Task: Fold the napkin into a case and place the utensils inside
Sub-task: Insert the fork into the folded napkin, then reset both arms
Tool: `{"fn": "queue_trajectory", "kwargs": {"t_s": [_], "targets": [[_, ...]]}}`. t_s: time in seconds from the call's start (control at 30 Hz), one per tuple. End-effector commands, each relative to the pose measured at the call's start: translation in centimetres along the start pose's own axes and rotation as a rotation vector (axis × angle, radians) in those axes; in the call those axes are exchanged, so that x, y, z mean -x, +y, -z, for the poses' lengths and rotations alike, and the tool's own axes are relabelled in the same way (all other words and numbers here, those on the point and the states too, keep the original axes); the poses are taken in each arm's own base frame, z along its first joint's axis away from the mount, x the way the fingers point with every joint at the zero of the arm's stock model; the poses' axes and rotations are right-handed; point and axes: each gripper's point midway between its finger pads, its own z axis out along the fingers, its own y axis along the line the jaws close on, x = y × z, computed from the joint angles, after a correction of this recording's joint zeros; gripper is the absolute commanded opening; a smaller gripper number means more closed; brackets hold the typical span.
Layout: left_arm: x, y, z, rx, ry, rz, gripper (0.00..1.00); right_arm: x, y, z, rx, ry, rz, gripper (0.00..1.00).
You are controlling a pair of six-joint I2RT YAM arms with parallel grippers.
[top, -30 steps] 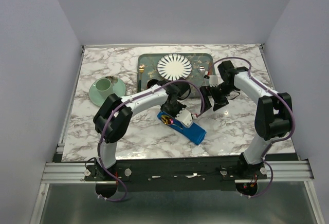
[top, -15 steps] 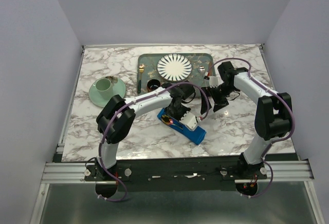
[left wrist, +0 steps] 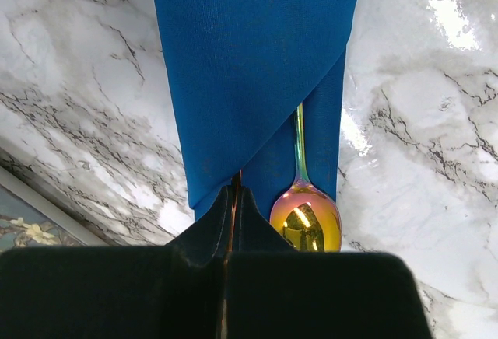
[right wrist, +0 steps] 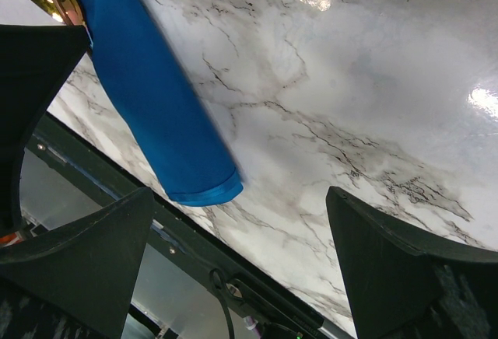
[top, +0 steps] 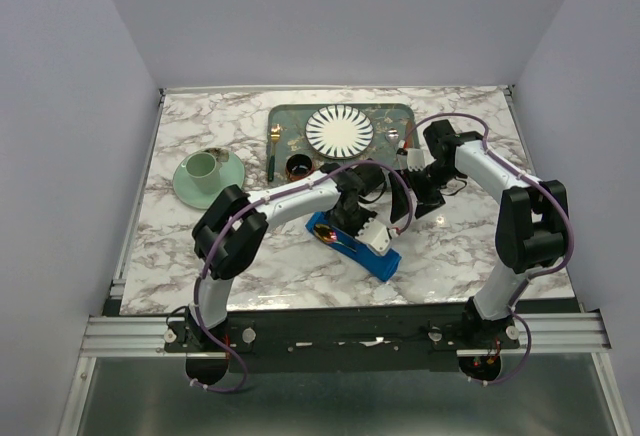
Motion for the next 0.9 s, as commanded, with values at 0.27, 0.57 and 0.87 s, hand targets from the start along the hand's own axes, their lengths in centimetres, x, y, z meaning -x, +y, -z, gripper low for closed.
{"fn": "queue_trajectory", "kwargs": {"t_s": [0.27, 0.57, 0.87], "targets": [[1.9, 0.3, -0.5, -0.003, -0.055, -0.002, 0.16, 0.2, -0.1, 0.5, -0.012, -0.011, 0.006, 1.0], [2.3, 1.7, 1.7, 0.064, -0.039, -0.004, 0.29, 0.6, 0.1, 0.6, -0.003, -0.018, 0.011, 1.0], [0.6, 3.9, 8.2, 0.246, 0.034, 0.068, 0.43, 4.2, 0.6, 4.0, -0.018, -0.135, 0.097, 1.0]]}}
